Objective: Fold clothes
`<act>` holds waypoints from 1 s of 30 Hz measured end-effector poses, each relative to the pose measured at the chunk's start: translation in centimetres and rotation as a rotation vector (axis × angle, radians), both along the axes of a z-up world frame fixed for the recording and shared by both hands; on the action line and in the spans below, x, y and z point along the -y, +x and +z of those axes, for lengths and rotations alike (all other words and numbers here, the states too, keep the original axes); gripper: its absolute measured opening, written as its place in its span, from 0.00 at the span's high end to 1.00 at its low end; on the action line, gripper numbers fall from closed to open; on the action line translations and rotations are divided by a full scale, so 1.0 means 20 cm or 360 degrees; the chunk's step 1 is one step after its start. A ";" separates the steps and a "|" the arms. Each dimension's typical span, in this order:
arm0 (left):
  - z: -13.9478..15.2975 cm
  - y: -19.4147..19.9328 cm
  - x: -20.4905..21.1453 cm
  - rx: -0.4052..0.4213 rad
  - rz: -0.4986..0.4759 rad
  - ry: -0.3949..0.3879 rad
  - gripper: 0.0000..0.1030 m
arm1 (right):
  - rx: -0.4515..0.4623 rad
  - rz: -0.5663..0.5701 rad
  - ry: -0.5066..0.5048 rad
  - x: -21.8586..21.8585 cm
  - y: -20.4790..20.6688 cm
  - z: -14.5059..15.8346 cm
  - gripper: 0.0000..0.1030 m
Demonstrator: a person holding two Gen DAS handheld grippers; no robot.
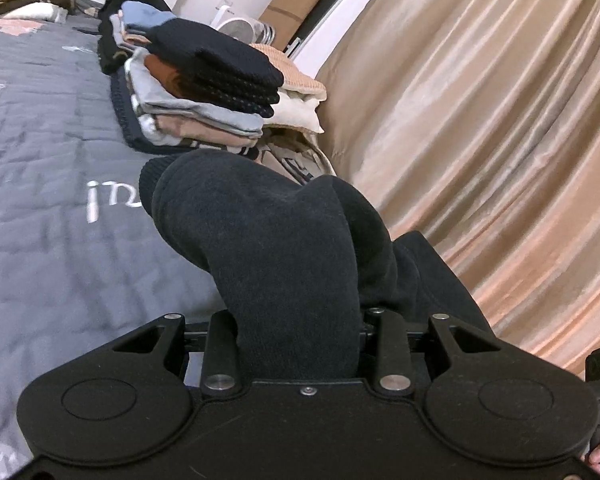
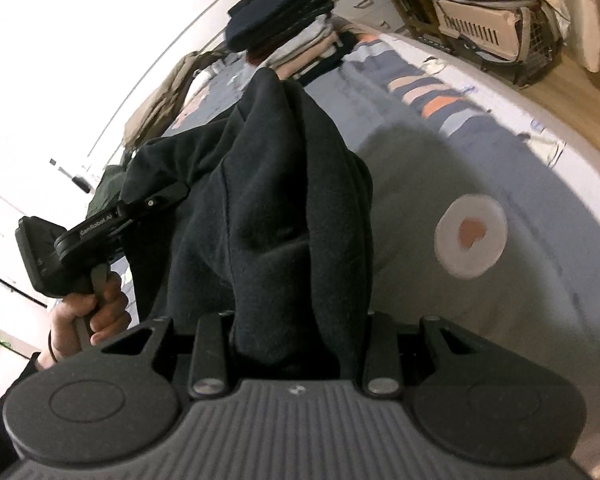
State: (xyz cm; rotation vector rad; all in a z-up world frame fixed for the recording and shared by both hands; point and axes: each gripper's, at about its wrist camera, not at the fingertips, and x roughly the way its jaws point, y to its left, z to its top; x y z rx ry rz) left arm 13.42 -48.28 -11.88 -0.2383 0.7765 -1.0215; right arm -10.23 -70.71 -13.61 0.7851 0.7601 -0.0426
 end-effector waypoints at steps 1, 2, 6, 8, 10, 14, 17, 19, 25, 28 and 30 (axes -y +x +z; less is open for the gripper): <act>-0.01 0.02 0.04 -0.0002 -0.0003 0.0002 0.69 | 0.0000 -0.0002 0.0003 0.05 0.02 -0.01 0.68; -0.03 0.04 0.08 -0.0004 -0.0005 0.0005 0.69 | -0.0001 -0.0005 0.0004 0.09 0.04 -0.03 0.68; -0.11 0.13 0.23 -0.0025 -0.0008 0.0028 0.69 | -0.0024 -0.0001 0.0004 0.22 0.12 -0.11 0.68; -0.13 0.14 0.22 -0.0038 -0.0004 0.0040 0.69 | -0.0042 0.0008 0.0025 0.29 0.17 -0.17 0.68; -0.14 0.16 0.21 -0.0051 -0.0001 0.0052 0.69 | -0.0056 0.0023 0.0048 0.33 0.20 -0.24 0.66; -0.18 0.20 0.20 -0.0077 0.0007 0.0076 0.69 | 0.0008 0.0049 0.0129 0.42 0.19 -0.36 0.60; -0.20 0.22 0.19 -0.0096 0.0012 0.0094 0.61 | 0.0029 0.0062 0.0173 0.46 0.15 -0.44 0.49; -0.22 0.24 0.18 -0.0109 0.0016 0.0106 0.54 | 0.0020 0.0050 0.0153 0.46 0.11 -0.45 0.39; -0.27 0.29 0.16 -0.0148 0.0027 0.0141 0.51 | -0.0013 -0.0005 -0.0087 0.42 -0.05 -0.37 0.31; -0.22 0.25 0.10 -0.0109 0.0049 0.0162 0.48 | -0.0067 -0.0070 -0.0139 0.40 -0.12 -0.33 0.30; -0.17 0.21 0.05 -0.0068 0.0068 0.0176 0.41 | -0.0097 -0.0111 -0.0180 0.37 -0.16 -0.30 0.30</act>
